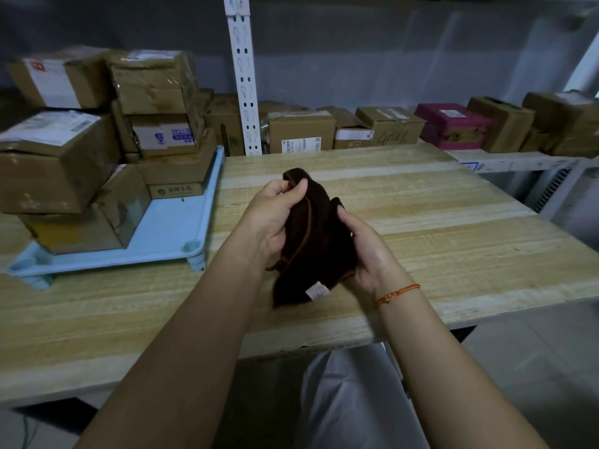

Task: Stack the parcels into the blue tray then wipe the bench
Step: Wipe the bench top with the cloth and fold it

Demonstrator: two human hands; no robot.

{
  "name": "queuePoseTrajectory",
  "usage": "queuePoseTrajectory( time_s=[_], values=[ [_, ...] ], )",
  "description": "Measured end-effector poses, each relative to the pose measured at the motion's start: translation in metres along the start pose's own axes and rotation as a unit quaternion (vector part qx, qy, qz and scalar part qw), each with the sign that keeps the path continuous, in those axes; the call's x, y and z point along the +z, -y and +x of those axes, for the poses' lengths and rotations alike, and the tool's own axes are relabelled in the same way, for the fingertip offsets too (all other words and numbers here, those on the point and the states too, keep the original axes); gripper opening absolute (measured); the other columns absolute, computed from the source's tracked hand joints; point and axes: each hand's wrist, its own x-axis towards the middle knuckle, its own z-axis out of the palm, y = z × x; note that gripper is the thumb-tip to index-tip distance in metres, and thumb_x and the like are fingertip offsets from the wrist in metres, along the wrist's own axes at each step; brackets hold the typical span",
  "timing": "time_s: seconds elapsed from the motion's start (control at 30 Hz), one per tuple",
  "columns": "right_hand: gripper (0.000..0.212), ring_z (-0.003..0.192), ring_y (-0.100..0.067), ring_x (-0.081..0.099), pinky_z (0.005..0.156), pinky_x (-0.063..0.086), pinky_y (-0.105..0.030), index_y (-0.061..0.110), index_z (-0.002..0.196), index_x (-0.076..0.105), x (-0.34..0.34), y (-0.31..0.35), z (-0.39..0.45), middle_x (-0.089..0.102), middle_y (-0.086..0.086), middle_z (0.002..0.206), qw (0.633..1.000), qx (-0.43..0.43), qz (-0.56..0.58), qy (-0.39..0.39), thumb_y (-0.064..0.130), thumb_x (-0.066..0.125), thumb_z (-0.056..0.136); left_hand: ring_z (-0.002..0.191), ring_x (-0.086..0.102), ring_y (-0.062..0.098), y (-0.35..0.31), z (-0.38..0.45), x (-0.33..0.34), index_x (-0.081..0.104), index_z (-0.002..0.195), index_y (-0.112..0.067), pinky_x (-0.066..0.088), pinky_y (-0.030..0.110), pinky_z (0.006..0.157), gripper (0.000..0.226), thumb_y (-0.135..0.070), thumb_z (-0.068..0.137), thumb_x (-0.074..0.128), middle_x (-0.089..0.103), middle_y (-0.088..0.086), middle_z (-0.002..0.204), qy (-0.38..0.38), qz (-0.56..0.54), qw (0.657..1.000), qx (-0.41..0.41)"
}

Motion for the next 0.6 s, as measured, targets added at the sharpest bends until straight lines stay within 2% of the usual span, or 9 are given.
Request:
queuePoseTrajectory(
  time_s=[0.07, 0.1, 0.13, 0.2, 0.27, 0.3, 0.37, 0.47, 0.6],
  values=[
    [0.09, 0.11, -0.025, 0.068, 0.093, 0.056, -0.041, 0.015, 0.142, 0.046, 0.007, -0.002, 0.001, 0.066, -0.011, 0.126, 0.996, -0.034, -0.074, -0.021, 0.064, 0.074, 0.072, 0.083, 0.07, 0.025, 0.0, -0.002, 0.003, 0.061, 0.103, -0.003, 0.06, 0.036, 0.076, 0.015, -0.015, 0.094, 0.061, 0.07, 0.016, 0.093, 0.013, -0.011, 1.0, 0.011],
    [0.108, 0.112, -0.023, 0.067, 0.093, 0.056, -0.041, 0.017, 0.145, 0.04, 0.009, -0.003, 0.003, 0.064, -0.008, 0.129, 0.993, -0.06, -0.098, -0.034, 0.07, 0.081, 0.059, 0.084, 0.071, 0.025, 0.0, -0.002, 0.004, 0.062, 0.109, -0.001, 0.061, 0.035, 0.076, 0.021, -0.016, 0.095, 0.06, 0.071, 0.016, 0.095, 0.02, -0.02, 0.999, 0.014],
    [0.116, 0.113, -0.022, 0.066, 0.094, 0.055, -0.042, 0.02, 0.146, 0.037, 0.009, -0.005, 0.007, 0.063, -0.006, 0.13, 0.989, -0.088, -0.117, -0.038, 0.071, 0.083, 0.052, 0.087, 0.072, 0.025, 0.0, -0.002, 0.005, 0.063, 0.112, 0.001, 0.06, 0.034, 0.076, 0.025, -0.018, 0.097, 0.056, 0.072, 0.017, 0.097, 0.027, -0.026, 0.999, 0.017],
    [0.111, 0.115, -0.021, 0.064, 0.097, 0.053, -0.044, 0.025, 0.144, 0.038, 0.012, -0.007, 0.012, 0.062, -0.003, 0.131, 0.983, -0.109, -0.143, -0.024, 0.071, 0.083, 0.053, 0.099, 0.07, 0.024, -0.003, -0.004, 0.01, 0.063, 0.116, 0.001, 0.057, 0.034, 0.086, 0.035, -0.027, 0.102, 0.046, 0.072, 0.018, 0.106, 0.033, -0.021, 0.999, 0.01],
    [0.092, 0.117, -0.021, 0.064, 0.098, 0.052, -0.043, 0.027, 0.141, 0.044, 0.019, -0.003, 0.007, 0.064, -0.003, 0.129, 0.984, -0.107, -0.142, 0.012, 0.066, 0.079, 0.066, 0.106, 0.067, 0.024, -0.004, -0.005, 0.014, 0.064, 0.115, -0.002, 0.053, 0.035, 0.094, 0.042, -0.033, 0.104, 0.038, 0.07, 0.018, 0.112, 0.039, 0.006, 0.999, -0.003],
    [0.076, 0.116, -0.022, 0.064, 0.097, 0.053, -0.042, 0.024, 0.138, 0.049, 0.021, -0.001, 0.005, 0.066, -0.006, 0.127, 0.986, -0.104, -0.125, 0.03, 0.06, 0.073, 0.076, 0.102, 0.068, 0.022, -0.004, -0.007, 0.015, 0.066, 0.109, -0.004, 0.055, 0.033, 0.091, 0.039, -0.031, 0.104, 0.039, 0.071, 0.016, 0.107, 0.042, 0.017, 0.999, -0.002],
    [0.049, 0.113, -0.026, 0.066, 0.097, 0.053, -0.042, 0.014, 0.128, 0.06, 0.02, 0.002, 0.003, 0.069, -0.013, 0.12, 0.996, -0.073, -0.037, 0.027, 0.049, 0.056, 0.094, 0.085, 0.07, 0.019, -0.005, -0.009, 0.016, 0.067, 0.097, -0.007, 0.06, 0.028, 0.074, 0.022, -0.018, 0.101, 0.048, 0.073, 0.011, 0.09, 0.042, 0.032, 0.998, 0.017],
    [0.051, 0.111, -0.034, 0.064, 0.094, 0.052, -0.047, 0.005, 0.131, 0.059, 0.011, 0.004, -0.001, 0.067, -0.021, 0.121, 0.992, -0.016, 0.125, 0.021, 0.042, 0.038, 0.102, 0.082, 0.069, 0.023, -0.008, -0.009, 0.013, 0.069, 0.092, -0.01, 0.058, 0.028, 0.062, 0.02, -0.001, 0.095, 0.051, 0.071, 0.011, 0.09, -0.013, 0.06, 0.997, 0.041],
    [0.046, 0.106, -0.035, 0.064, 0.091, 0.052, -0.047, 0.005, 0.123, 0.064, 0.001, 0.006, -0.007, 0.068, -0.019, 0.119, 0.982, -0.005, 0.186, 0.042, 0.038, 0.044, 0.097, 0.085, 0.071, 0.025, -0.013, -0.007, 0.007, 0.071, 0.101, -0.014, 0.058, 0.03, 0.058, 0.035, 0.004, 0.094, 0.042, 0.072, 0.013, 0.1, -0.087, 0.032, 0.995, 0.023]
  ],
)
